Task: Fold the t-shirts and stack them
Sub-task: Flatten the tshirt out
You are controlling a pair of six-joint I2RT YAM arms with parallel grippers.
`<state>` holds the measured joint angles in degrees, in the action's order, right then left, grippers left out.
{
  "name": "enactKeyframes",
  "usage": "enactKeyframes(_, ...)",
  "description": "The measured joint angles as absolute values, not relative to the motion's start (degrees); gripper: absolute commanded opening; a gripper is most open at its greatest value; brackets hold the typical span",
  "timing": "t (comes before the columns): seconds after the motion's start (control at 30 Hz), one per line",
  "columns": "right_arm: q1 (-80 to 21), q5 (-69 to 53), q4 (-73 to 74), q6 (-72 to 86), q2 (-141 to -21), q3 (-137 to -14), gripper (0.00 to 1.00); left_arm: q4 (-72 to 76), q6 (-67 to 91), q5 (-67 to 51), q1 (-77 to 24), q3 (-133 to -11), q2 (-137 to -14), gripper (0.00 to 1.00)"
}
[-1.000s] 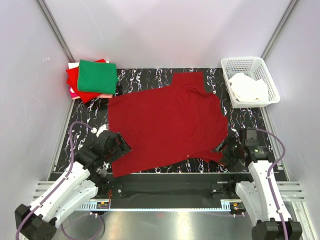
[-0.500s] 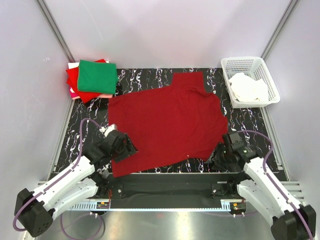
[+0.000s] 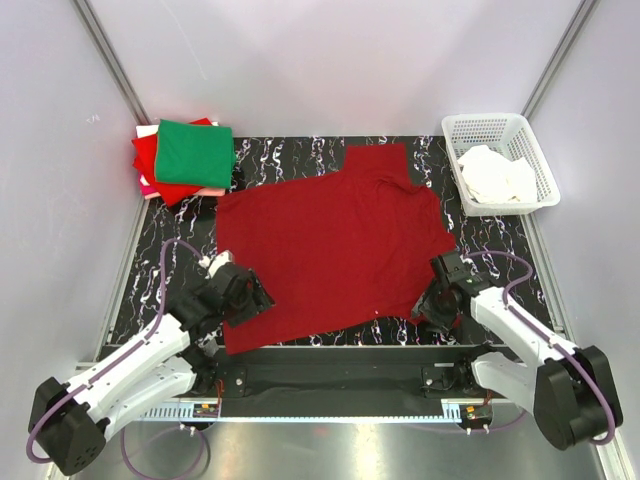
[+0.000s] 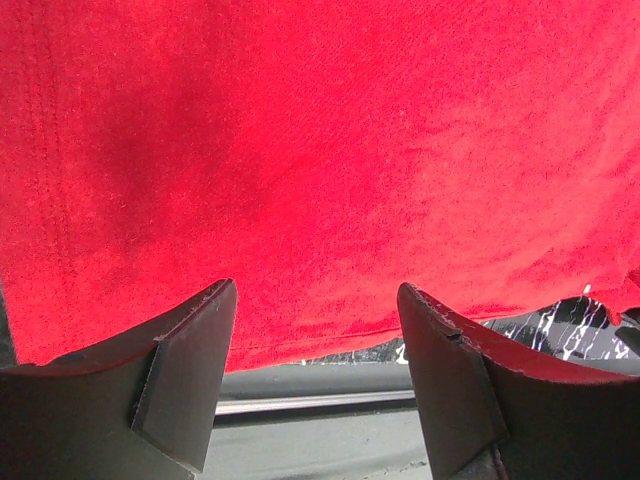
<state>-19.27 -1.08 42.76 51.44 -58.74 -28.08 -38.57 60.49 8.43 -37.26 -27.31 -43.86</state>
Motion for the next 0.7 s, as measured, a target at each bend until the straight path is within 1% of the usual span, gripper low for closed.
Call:
enactKeyframes(0.17,-19.8,0.6,41.3,51.2,-61.5,-29.4,0.46,-37.7,60.5,8.4,-37.3,-26.3,-43.9,0.71)
enactKeyframes(0.2,-20.1,0.9,41.1,51.2,-61.8,-29.6,0.42,-37.6,60.5,8.4,-37.3,-26.3,-43.9,0.71)
enactKeyframes(0.3,-21.2,1.7,40.3,51.2,-63.2,-30.2,0.37,-37.4,60.4,8.5,-37.3,-26.1,-43.9,0.71)
enactKeyframes(0.4,-22.1,2.5,39.5,50.5,-67.0,-31.8,0.3,-37.0,60.4,8.6,-37.3,-25.7,-44.0,0.72)
enactKeyframes(0.43,-22.3,2.4,38.9,50.1,-68.4,-32.3,0.23,-36.9,60.4,8.7,-37.3,-25.6,-44.0,0.72)
enactKeyframes(0.57,-22.9,2.2,37.3,48.8,-72.2,-34.4,0.03,-36.5,60.3,8.8,-37.3,-25.6,-44.0,0.72)
enactKeyframes(0.63,-23.0,2.1,36.5,48.4,-72.4,-34.5,0.0,-36.4,60.2,8.9,-37.3,-25.6,-44.0,0.72)
enactKeyframes(0.7,-23.0,2.1,36.5,48.4,-72.1,-34.5,0.0,-36.3,60.0,9.0,-37.3,-25.6,-44.0,0.72)
